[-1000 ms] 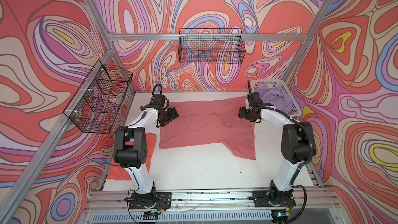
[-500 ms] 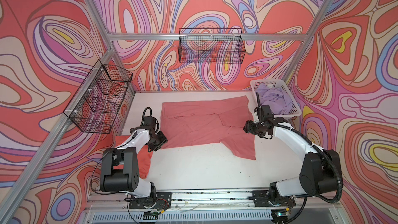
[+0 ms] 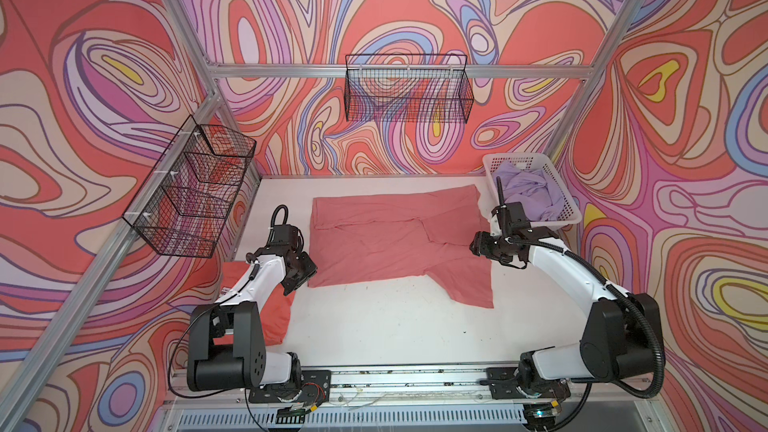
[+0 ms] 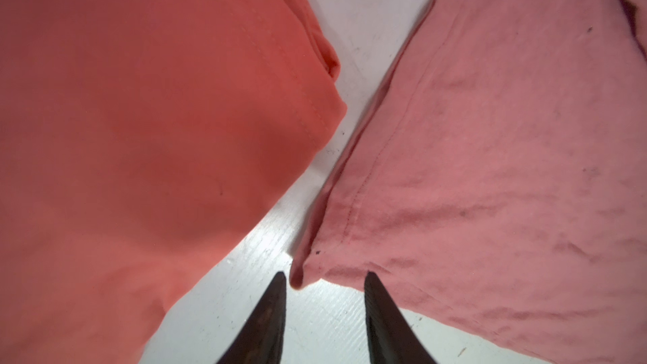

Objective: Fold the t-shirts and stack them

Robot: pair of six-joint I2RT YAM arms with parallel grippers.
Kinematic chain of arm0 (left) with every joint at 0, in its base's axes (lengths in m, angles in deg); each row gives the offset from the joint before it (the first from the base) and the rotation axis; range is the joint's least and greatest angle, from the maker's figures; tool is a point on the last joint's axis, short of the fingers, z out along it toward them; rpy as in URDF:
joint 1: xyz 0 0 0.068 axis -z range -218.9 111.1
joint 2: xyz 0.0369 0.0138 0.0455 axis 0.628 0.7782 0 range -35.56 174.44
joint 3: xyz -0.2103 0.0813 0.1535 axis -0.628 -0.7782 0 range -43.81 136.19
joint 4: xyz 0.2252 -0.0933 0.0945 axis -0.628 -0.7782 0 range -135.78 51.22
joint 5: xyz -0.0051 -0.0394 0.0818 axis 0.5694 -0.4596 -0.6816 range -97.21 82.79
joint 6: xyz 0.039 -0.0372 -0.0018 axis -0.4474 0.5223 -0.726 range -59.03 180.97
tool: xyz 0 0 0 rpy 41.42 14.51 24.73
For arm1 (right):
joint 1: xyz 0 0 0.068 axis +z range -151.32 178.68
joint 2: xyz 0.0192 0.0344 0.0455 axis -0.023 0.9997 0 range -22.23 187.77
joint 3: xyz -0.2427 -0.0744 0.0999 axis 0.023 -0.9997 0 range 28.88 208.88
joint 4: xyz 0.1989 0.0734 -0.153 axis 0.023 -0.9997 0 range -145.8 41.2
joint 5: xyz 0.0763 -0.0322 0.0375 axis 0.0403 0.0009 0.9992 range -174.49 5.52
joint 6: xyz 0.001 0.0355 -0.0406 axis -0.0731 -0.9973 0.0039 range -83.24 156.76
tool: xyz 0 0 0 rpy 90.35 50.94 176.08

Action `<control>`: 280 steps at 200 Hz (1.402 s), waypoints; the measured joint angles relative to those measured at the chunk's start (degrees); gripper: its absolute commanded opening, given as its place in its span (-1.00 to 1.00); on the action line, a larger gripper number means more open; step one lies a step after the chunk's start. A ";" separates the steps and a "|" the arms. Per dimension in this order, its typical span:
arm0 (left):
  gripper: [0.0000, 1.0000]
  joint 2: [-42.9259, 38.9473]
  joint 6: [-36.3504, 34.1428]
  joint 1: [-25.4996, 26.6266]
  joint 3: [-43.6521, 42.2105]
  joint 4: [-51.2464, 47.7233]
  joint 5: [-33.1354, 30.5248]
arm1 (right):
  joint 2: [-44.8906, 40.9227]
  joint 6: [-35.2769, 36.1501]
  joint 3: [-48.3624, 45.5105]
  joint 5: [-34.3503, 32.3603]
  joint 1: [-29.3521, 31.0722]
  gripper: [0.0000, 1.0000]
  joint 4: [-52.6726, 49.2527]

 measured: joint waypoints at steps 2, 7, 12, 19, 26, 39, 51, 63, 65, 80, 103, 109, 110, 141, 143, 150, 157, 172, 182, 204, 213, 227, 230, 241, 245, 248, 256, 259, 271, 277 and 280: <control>-0.21 0.09 0.02 0.00 -0.11 0.04 0.02 | 0.00 0.00 0.00 0.02 0.00 0.33 0.02; -0.21 0.31 0.02 0.02 -0.57 0.20 0.09 | 0.00 -0.02 0.00 0.04 0.00 0.33 0.02; -0.21 0.61 0.02 0.02 -1.01 0.35 0.11 | 0.00 -0.02 0.00 0.04 0.00 0.33 0.02; -0.22 1.16 0.02 0.02 -1.57 0.57 0.24 | 0.00 -0.02 0.00 0.04 0.00 0.33 0.02; -0.23 1.68 0.04 0.02 -1.97 0.72 0.39 | 0.00 -0.02 0.02 0.04 0.00 0.33 0.02; -0.26 2.38 0.04 0.02 -2.71 1.27 0.55 | 0.00 -0.02 0.07 0.04 0.00 0.33 0.02; -0.29 2.51 0.04 0.02 -3.23 1.68 0.57 | 0.00 -0.02 0.07 0.02 0.00 0.33 0.02; -0.35 2.58 0.07 0.02 -3.43 1.99 0.57 | 0.00 -0.02 0.07 0.02 0.00 0.33 0.02; -0.36 2.62 0.09 0.02 -3.43 2.05 0.57 | 0.00 -0.02 0.07 0.02 0.00 0.33 0.02; -0.46 3.08 0.15 0.02 -3.43 2.80 0.57 | 0.00 -0.22 0.07 0.02 0.00 0.33 0.04; -0.54 3.48 0.26 0.02 -3.43 3.23 0.55 | 0.00 -0.48 0.07 0.02 0.00 0.33 0.15; -0.57 3.48 0.28 0.02 -3.43 3.34 0.52 | 0.00 -0.50 0.07 0.02 0.00 0.33 0.17; -0.58 3.48 0.28 0.02 -3.43 3.37 0.52 | 0.00 -0.50 0.07 0.02 0.00 0.33 0.17; -0.92 3.61 0.70 0.02 -3.41 4.26 0.52 | -0.50 -0.94 -0.42 0.04 0.00 0.33 0.39; -0.95 3.65 0.70 0.02 -3.39 4.35 0.52 | -0.57 -1.01 -0.50 0.04 0.00 0.33 0.42; -1.00 3.80 0.72 0.02 -3.39 4.55 0.55 | -0.96 -1.40 -1.01 0.04 0.00 0.33 0.39; -1.00 3.96 0.68 0.02 -3.32 4.59 0.57 | -1.49 -2.01 -1.70 0.04 0.00 0.33 0.48; -1.00 4.00 0.74 0.02 -2.97 4.52 0.57 | -3.39 -4.26 -4.52 0.52 0.00 0.33 0.57; -1.00 3.96 0.74 0.02 -2.40 4.50 0.59 | -5.20 -6.27 -7.37 1.14 0.00 0.32 0.59; -1.00 3.54 0.81 0.02 -0.44 4.52 0.96 | -9.84 -11.10 -13.97 1.33 0.00 0.31 -1.25; -1.00 3.45 0.87 0.02 0.55 4.57 1.18 | -12.04 -13.27 -16.28 1.07 0.00 0.29 -2.60; -1.00 3.43 0.98 0.02 1.84 4.63 1.66 | -15.74 -16.94 -19.65 0.31 0.00 0.24 -3.93; -1.00 3.43 1.05 0.02 2.03 4.68 1.73 | -16.44 -17.70 -20.33 0.15 0.00 0.23 -4.07; -1.00 3.43 1.14 0.02 2.45 4.83 2.16 | -18.62 -20.22 -22.58 -0.31 0.00 0.20 -4.11; -1.00 3.43 1.14 0.02 2.47 4.85 2.25 | -19.21 -21.18 -23.30 -0.46 0.00 0.19 -4.07; -1.00 3.43 1.14 0.02 2.49 4.87 2.36 | -19.56 -21.75 -23.82 -0.63 0.00 0.18 -3.98; -1.00 3.43 1.18 0.02 2.49 4.83 2.64 | -19.91 -23.10 -24.81 -1.09 0.00 0.16 -3.87; -1.00 3.43 1.20 0.02 2.49 4.83 2.71 | -19.85 -23.56 -25.11 -1.31 0.00 0.15 -3.80; -1.00 3.45 1.36 0.02 2.49 4.85 3.10 | -19.06 -24.81 -25.75 -2.21 0.00 0.08 -3.67; -1.00 3.45 1.46 0.02 2.49 4.85 3.21 | -18.38 -25.20 -25.81 -2.69 0.00 0.01 -3.52; -1.00 3.45 1.55 0.02 2.49 4.85 3.26 | -17.99 -25.18 -25.81 -2.84 0.00 -0.01 -3.39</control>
